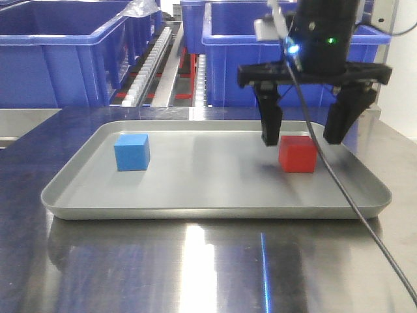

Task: Sort and place red and blue blocks on shelf
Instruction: 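Lower the right gripper onto the red cube and close it, then lift the red cube up off the tray with the right gripper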

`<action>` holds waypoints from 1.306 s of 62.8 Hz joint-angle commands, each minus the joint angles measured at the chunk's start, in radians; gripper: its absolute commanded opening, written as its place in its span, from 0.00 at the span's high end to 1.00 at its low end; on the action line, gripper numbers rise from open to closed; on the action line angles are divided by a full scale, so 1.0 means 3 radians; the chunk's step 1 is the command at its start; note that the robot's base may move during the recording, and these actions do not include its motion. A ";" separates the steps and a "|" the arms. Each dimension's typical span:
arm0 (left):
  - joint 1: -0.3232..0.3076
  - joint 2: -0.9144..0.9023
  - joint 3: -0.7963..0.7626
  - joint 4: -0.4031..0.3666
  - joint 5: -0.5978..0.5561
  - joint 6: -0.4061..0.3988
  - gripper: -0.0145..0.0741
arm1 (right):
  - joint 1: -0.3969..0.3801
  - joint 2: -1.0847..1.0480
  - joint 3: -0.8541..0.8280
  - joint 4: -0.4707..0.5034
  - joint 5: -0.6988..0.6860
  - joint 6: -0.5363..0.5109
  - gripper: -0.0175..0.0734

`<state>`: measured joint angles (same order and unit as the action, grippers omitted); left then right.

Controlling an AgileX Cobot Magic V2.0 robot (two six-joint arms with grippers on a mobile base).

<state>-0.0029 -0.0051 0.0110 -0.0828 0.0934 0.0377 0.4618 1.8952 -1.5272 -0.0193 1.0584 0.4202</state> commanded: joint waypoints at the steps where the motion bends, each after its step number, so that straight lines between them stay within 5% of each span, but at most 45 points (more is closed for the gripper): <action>1: -0.0019 -0.0059 0.0083 -0.0002 -0.0260 -0.0027 0.70 | -0.0006 -0.0112 -0.0109 -0.0071 -0.0099 0.0012 0.13; 29: -0.0019 -0.0059 0.0083 -0.0002 -0.0260 -0.0027 0.70 | 0.0038 0.0020 -0.0105 -0.0023 -0.0080 0.0032 0.16; 37: -0.0019 -0.0059 0.0083 -0.0002 -0.0260 -0.0027 0.70 | 0.0038 0.0020 -0.0105 -0.0023 -0.0083 0.0032 0.34; 48: -0.0019 -0.0059 0.0083 -0.0002 -0.0260 -0.0027 0.70 | 0.0023 -0.0033 -0.0105 0.0035 -0.0124 0.0029 0.74; 54: -0.0019 -0.0059 0.0083 -0.0002 -0.0260 -0.0027 0.70 | 0.0019 -0.0130 -0.0105 0.0035 -0.0203 0.0001 0.75; 66: -0.0019 -0.0059 0.0083 -0.0002 -0.0260 -0.0027 0.70 | -0.0013 -0.0387 -0.0098 0.0064 -0.0365 -0.0527 0.75; 77: -0.0019 -0.0059 0.0083 -0.0002 -0.0260 -0.0027 0.70 | -0.0160 -0.0690 0.0117 0.0436 -0.0665 -0.1321 0.75; 82: -0.0019 -0.0059 0.0083 -0.0002 -0.0260 -0.0027 0.70 | -0.0264 -0.0896 0.0427 0.0560 -0.0914 -0.1424 0.75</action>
<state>-0.0029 -0.0051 0.0110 -0.0828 0.0934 0.0377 0.4173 1.7371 -1.4571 0.1031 0.8902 0.0670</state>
